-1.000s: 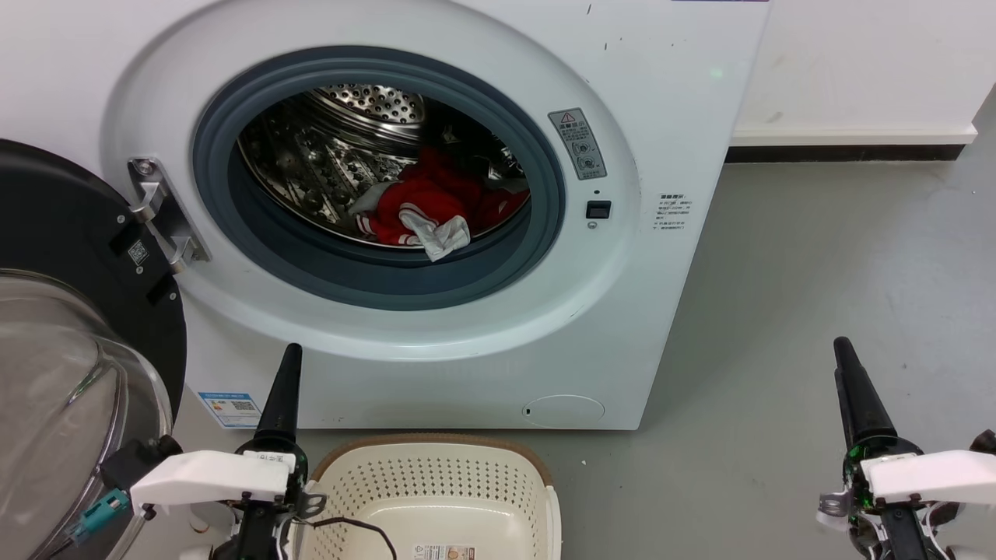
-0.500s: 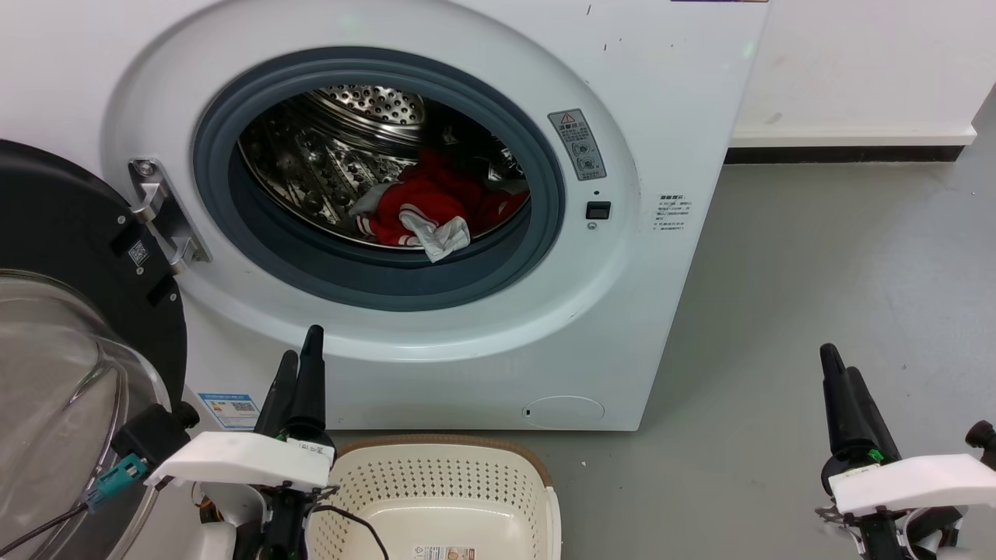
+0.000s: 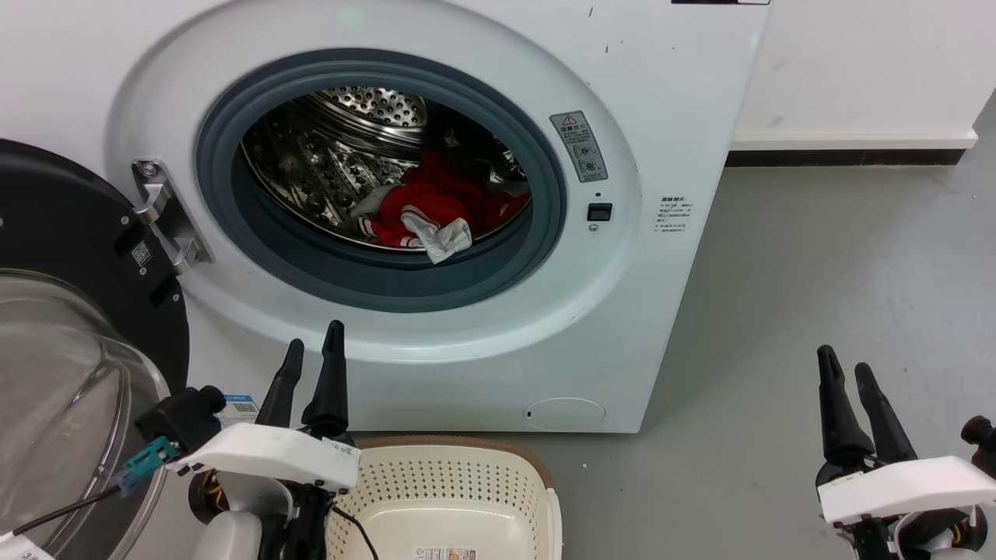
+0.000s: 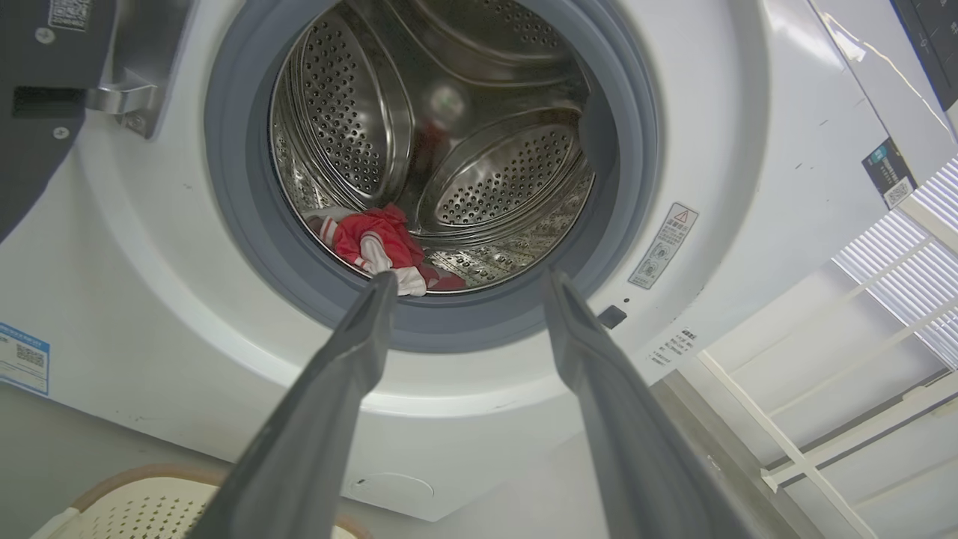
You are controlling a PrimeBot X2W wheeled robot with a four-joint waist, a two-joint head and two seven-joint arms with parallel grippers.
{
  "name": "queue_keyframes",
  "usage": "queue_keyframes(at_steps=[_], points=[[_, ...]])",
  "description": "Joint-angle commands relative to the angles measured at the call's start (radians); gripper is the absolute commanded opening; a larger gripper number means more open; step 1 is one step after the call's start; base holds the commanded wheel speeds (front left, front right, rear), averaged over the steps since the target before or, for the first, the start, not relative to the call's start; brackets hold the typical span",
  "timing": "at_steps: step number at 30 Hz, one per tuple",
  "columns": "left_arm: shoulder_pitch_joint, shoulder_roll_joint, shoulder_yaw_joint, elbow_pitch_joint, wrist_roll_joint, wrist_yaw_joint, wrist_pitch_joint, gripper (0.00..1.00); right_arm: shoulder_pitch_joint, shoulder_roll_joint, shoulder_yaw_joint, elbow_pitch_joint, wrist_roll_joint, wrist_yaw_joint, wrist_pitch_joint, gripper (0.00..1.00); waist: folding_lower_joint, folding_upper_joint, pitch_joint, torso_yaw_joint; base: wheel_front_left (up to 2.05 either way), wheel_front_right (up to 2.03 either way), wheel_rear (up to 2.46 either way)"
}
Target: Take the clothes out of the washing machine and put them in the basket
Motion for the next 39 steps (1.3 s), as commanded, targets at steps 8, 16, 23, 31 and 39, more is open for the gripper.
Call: queue_keyframes(at_steps=[8,16,23,31,39], points=[[-0.029,0.006,-0.022,-0.004,0.131,0.013,-0.032,1.0,0.009,0.0,0.003,-0.035,-0.131,0.0,-0.022,1.0,0.0,-0.0001,-0.001,0.002,0.0,0.0,0.0],[-0.035,0.008,-0.04,0.004,0.225,0.021,-0.054,1.0,0.017,0.0,0.001,-0.05,-0.227,0.0,-0.036,1.0,0.0,-0.0001,0.001,0.004,0.0,0.0,0.0],[-0.041,0.013,-0.054,0.002,0.303,0.029,-0.073,1.0,0.021,0.0,0.003,-0.061,-0.304,0.0,-0.048,1.0,0.0,-0.0001,0.003,0.005,0.0,0.0,0.0],[-0.046,0.02,-0.067,0.014,0.386,0.043,-0.092,1.0,0.03,0.0,0.004,-0.07,-0.389,0.0,-0.059,1.0,0.0,-0.0001,0.004,0.006,0.0,0.0,0.0],[-0.052,0.024,-0.077,0.03,0.46,0.058,-0.109,1.0,0.036,0.001,0.001,-0.079,-0.475,0.0,-0.069,1.0,0.0,-0.0001,0.004,0.008,0.0,0.0,0.0]])
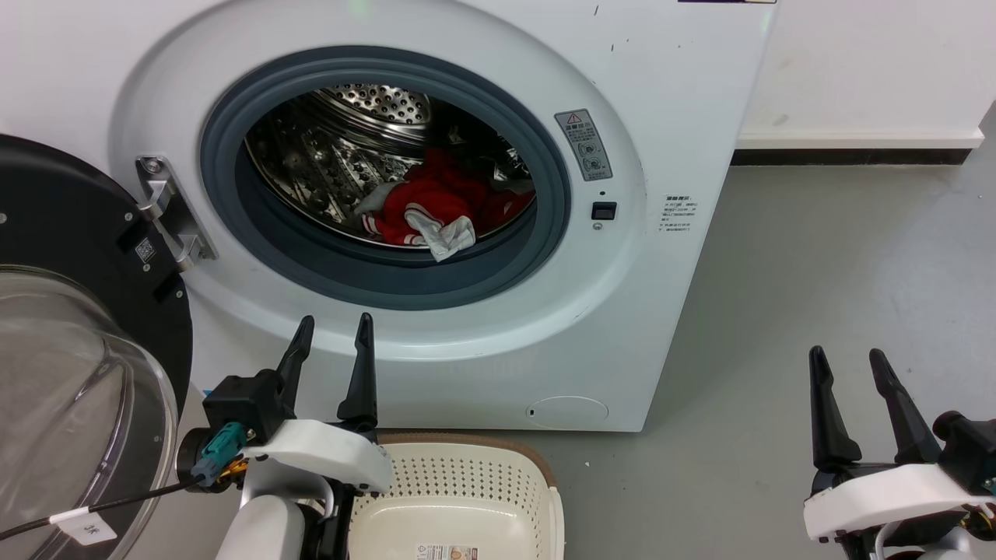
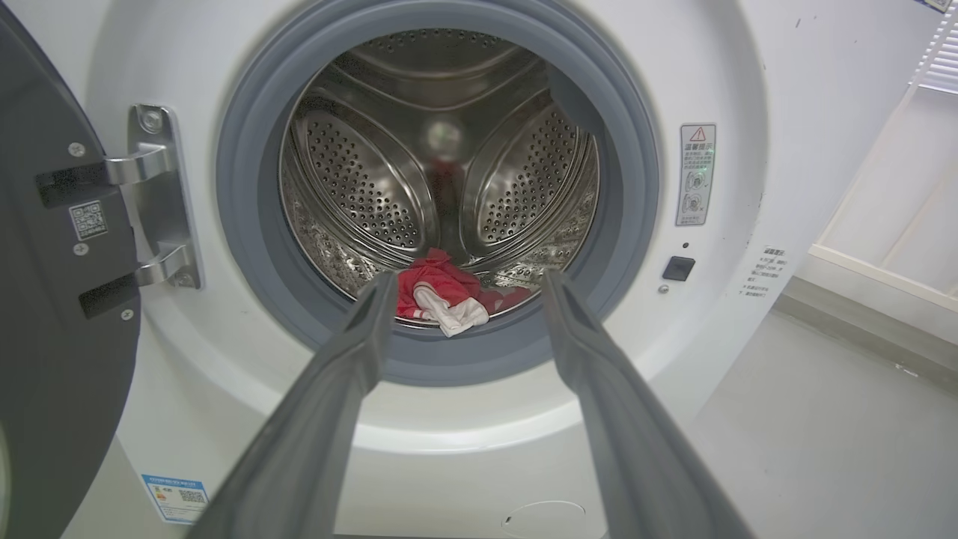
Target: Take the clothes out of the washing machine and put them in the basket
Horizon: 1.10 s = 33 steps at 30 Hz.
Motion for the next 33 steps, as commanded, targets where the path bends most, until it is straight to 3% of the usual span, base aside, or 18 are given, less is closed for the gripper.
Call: queue_keyframes(at_steps=[1,33], points=[[-0.022,0.007,-0.008,0.001,0.032,0.005,-0.011,1.0,0.012,0.001,-0.001,-0.013,-0.037,0.0,-0.008,1.0,0.0,0.0,0.0,0.002,0.0,0.0,0.0],[-0.04,0.004,-0.025,0.059,0.251,0.027,-0.07,1.0,0.028,0.001,-0.001,-0.03,-0.277,0.0,-0.036,1.0,0.0,0.0,0.006,0.016,0.0,0.0,0.0]])
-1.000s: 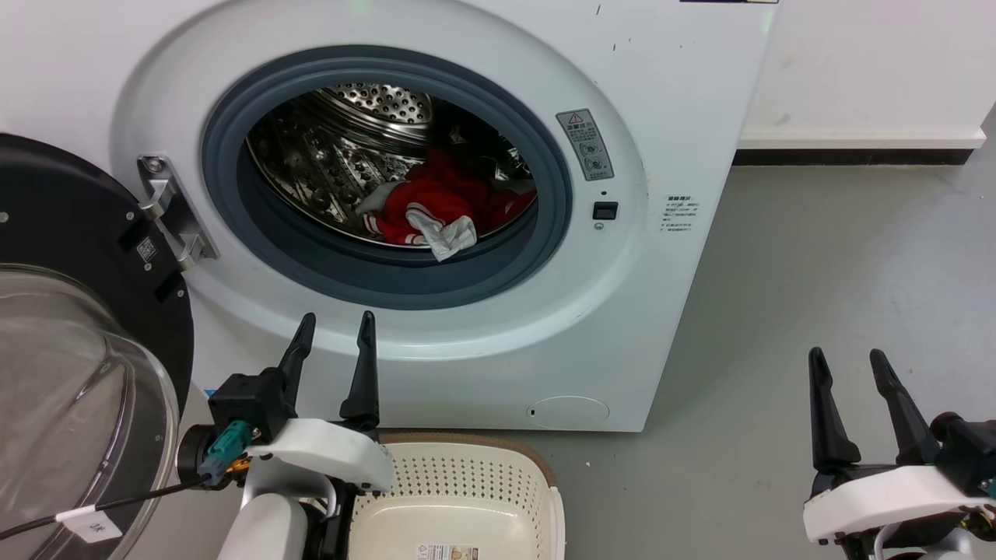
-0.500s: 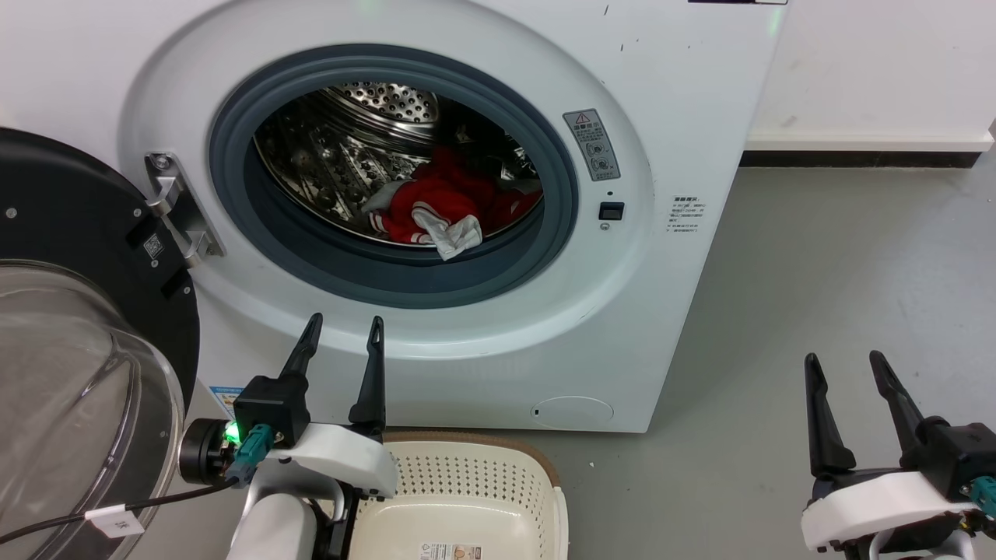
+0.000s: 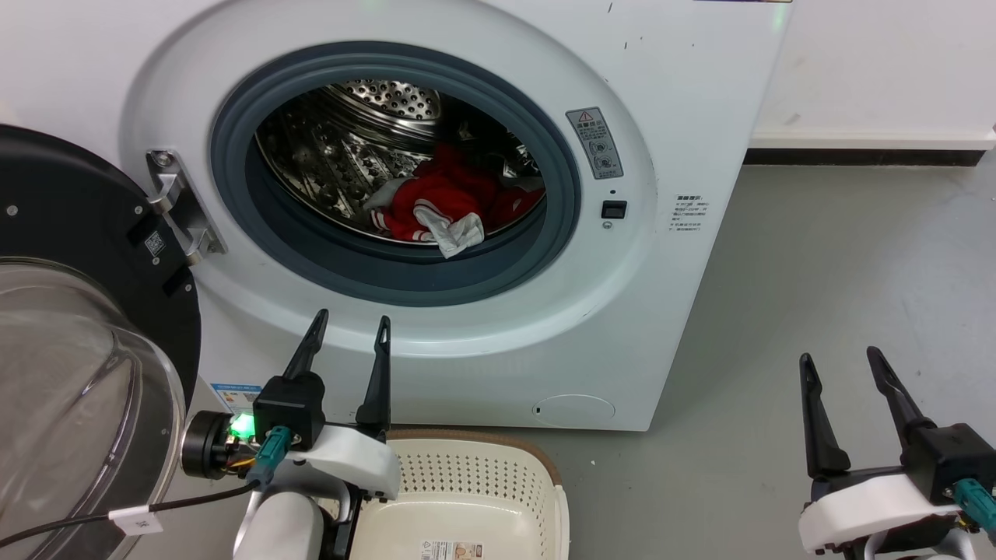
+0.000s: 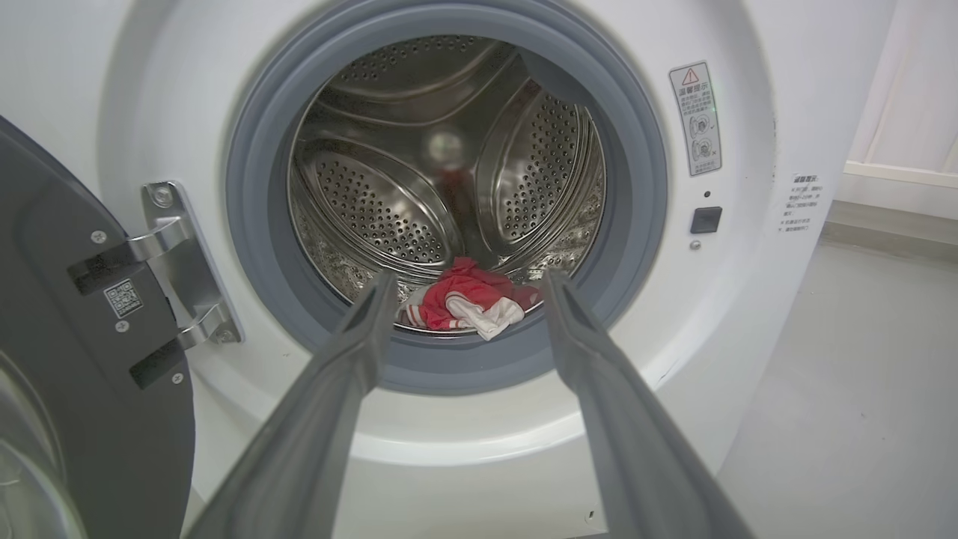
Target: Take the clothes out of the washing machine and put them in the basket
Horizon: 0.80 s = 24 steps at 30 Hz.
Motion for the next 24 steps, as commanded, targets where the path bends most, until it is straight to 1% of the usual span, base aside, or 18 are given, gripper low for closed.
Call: queue_keyframes(at_steps=[1,6,14,19,24], points=[[-0.009,0.0,0.0,0.004,0.019,0.003,-0.008,1.0,0.013,0.002,0.002,-0.006,-0.022,0.0,-0.005,1.0,0.0,0.0,0.001,0.0,0.0,0.0,0.0],[-0.008,-0.003,0.008,0.009,0.011,-0.006,-0.009,1.0,0.012,0.002,0.002,0.001,-0.02,0.0,-0.008,1.0,0.0,0.0,0.002,0.001,0.0,0.0,0.0],[-0.009,-0.006,0.013,0.017,0.016,-0.006,-0.008,1.0,0.003,0.002,0.001,0.004,-0.025,0.0,-0.006,1.0,0.0,0.0,0.006,0.001,0.0,0.0,0.0],[-0.014,-0.006,0.021,0.018,0.023,0.001,-0.008,1.0,-0.003,0.002,0.006,0.003,-0.024,0.0,-0.003,1.0,0.0,0.0,0.013,-0.004,0.0,0.0,0.0],[-0.043,0.0,0.036,0.033,0.024,0.013,-0.008,1.0,-0.033,0.002,0.026,-0.013,-0.025,0.0,-0.001,1.0,0.0,0.0,0.053,-0.032,0.0,0.0,0.0]])
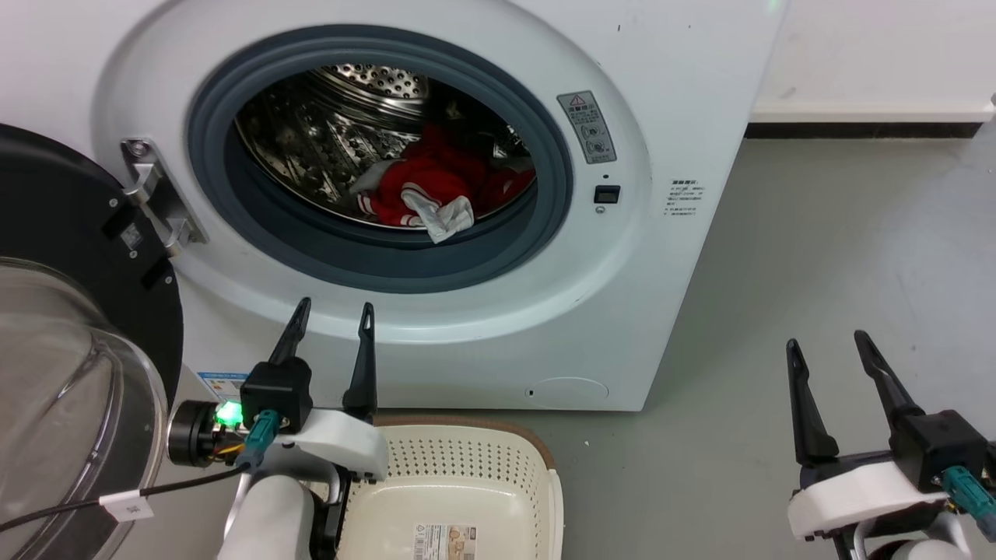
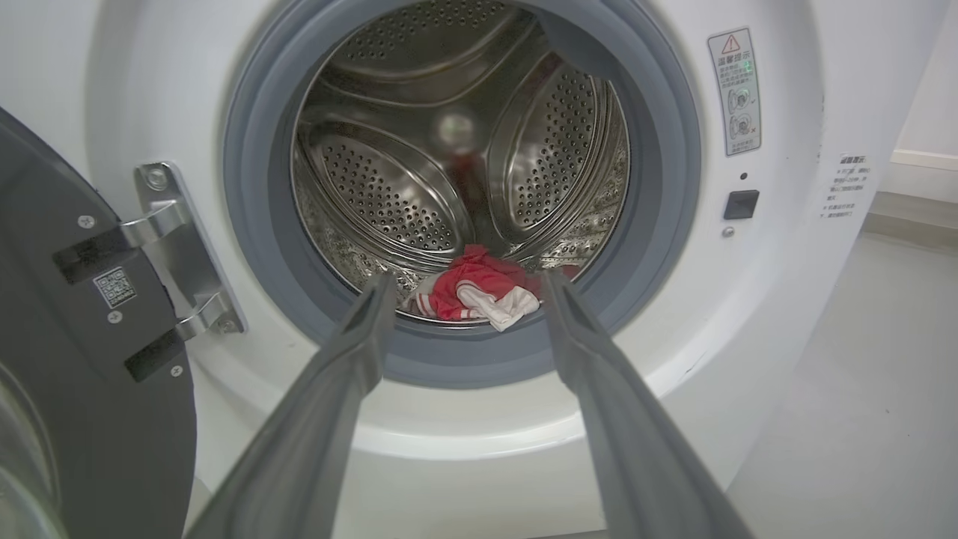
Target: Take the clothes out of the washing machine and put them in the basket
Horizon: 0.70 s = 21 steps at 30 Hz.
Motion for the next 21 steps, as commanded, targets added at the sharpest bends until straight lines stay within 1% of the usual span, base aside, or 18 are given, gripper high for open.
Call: queue_keyframes(at_steps=[1,6,11,21], points=[[-0.033,0.006,0.006,0.01,0.003,0.006,-0.003,1.0,-0.028,0.002,0.009,-0.011,0.0,-0.001,-0.002,1.0,0.0,-0.0001,0.035,-0.024,0.0,0.0,0.0],[-0.118,0.022,0.024,0.065,0.001,0.01,-0.003,1.0,-0.072,0.002,0.023,-0.024,0.009,-0.001,-0.007,1.0,0.0,-0.0001,0.124,-0.076,0.0,0.0,0.0],[-0.209,0.053,0.05,0.129,-0.002,0.017,-0.003,1.0,-0.108,0.002,0.039,-0.012,0.017,-0.001,-0.023,1.0,0.0,-0.0001,0.215,-0.132,0.0,0.0,0.0],[-0.41,0.134,0.064,0.286,0.014,0.007,-0.003,1.0,-0.193,0.002,0.08,0.029,0.051,-0.001,-0.066,1.0,0.0,-0.0001,0.381,-0.218,0.0,0.0,0.0]])
